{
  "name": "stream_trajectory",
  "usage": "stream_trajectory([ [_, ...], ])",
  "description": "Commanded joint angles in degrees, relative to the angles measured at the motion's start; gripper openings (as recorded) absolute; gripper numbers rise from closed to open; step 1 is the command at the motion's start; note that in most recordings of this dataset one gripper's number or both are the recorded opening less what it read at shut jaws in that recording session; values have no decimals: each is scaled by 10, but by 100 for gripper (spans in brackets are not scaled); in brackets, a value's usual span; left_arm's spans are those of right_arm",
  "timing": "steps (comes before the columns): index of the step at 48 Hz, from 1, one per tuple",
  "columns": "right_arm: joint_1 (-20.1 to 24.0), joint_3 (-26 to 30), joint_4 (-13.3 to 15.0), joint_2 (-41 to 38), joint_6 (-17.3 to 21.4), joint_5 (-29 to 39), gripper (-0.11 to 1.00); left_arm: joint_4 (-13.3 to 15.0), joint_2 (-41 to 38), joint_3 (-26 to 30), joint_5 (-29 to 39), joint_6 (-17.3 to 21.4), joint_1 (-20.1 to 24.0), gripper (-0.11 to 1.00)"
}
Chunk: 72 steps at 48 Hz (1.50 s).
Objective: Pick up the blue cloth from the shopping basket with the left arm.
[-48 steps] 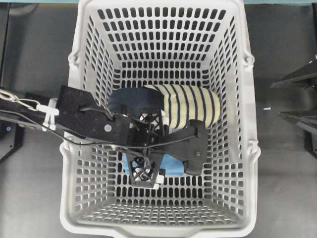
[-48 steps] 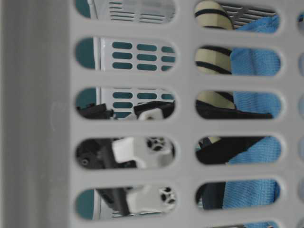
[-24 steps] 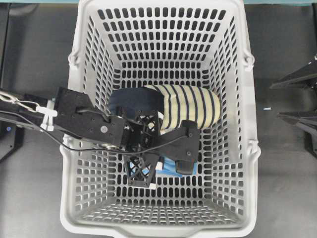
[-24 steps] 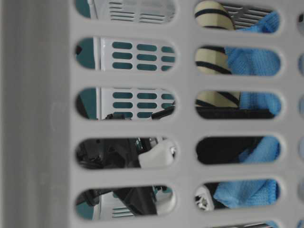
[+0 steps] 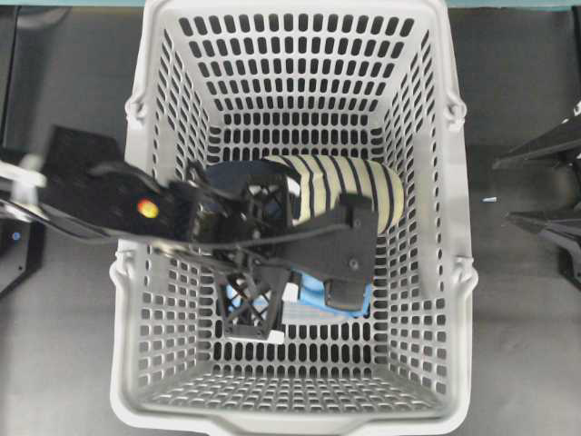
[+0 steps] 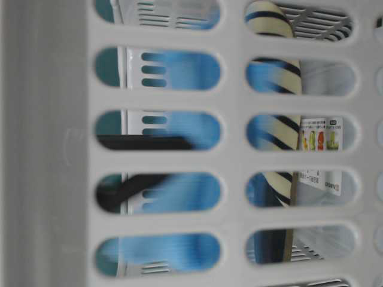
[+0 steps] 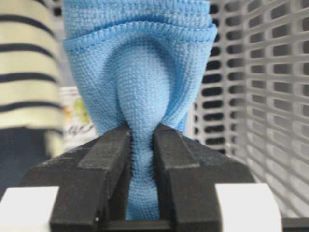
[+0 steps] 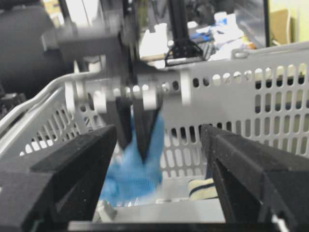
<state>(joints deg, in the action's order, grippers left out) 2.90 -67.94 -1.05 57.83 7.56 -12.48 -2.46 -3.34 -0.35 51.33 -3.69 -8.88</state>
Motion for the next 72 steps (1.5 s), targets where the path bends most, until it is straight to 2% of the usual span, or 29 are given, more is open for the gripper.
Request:
stream_trajectory([
  [1,4,4,-1,-3,1,-4,69,-1,21,51,49,-2,-3,12],
  [12,4,4,-2,-3,0,-1,69,-2,19,160,154,-2,0,12],
  [18,4,4,-1,-2,0,-1,69,-2,11,191,181,-1,3,12],
  [72,4,-2,-2,-2,0,-1,69,-1,-1,193,187,-1,2,12],
])
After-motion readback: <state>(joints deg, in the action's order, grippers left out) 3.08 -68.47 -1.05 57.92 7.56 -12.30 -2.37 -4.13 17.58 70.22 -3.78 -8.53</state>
